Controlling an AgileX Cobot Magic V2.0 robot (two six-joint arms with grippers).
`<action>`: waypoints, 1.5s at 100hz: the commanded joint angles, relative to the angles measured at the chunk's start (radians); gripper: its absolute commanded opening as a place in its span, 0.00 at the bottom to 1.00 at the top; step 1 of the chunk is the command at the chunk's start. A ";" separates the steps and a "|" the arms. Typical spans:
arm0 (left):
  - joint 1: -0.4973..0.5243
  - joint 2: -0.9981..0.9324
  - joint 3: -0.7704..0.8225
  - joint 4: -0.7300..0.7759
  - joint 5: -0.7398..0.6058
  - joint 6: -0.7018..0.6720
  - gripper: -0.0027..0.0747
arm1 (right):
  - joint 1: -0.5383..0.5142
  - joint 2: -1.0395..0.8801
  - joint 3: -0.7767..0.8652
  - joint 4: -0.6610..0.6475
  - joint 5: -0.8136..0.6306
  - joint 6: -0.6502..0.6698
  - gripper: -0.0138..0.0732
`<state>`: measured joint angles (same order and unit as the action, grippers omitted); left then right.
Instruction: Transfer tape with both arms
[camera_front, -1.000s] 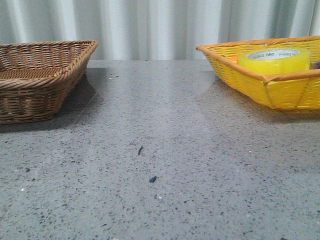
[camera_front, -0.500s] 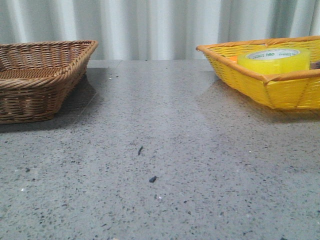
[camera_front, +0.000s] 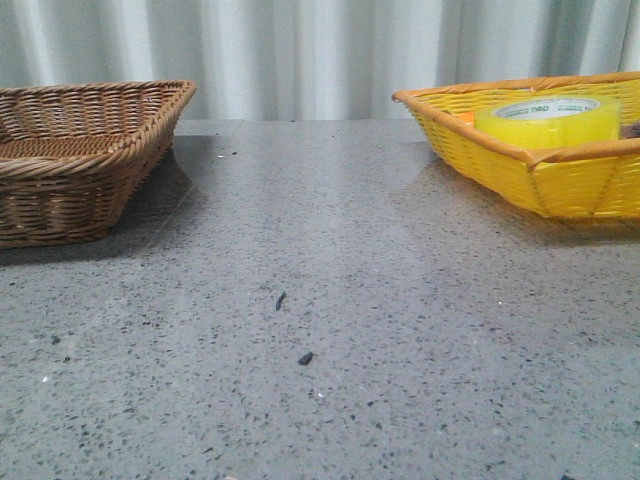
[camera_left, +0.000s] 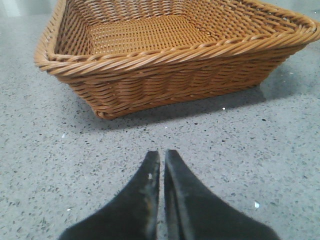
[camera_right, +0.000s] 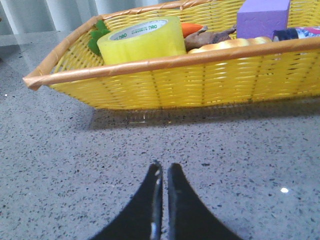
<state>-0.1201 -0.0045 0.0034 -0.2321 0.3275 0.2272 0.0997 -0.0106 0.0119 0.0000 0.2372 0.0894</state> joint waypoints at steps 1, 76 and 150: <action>0.000 -0.028 0.010 -0.011 -0.060 0.000 0.02 | -0.006 -0.018 0.021 -0.013 -0.071 -0.005 0.08; 0.000 -0.028 0.010 -0.015 -0.167 0.000 0.02 | -0.006 -0.018 0.021 -0.013 -0.071 -0.005 0.08; 0.000 -0.028 0.010 -0.285 -0.278 0.000 0.02 | -0.006 -0.018 0.021 -0.013 -0.068 -0.005 0.08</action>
<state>-0.1201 -0.0045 0.0034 -0.5016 0.1292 0.2272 0.0997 -0.0106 0.0119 0.0000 0.2372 0.0894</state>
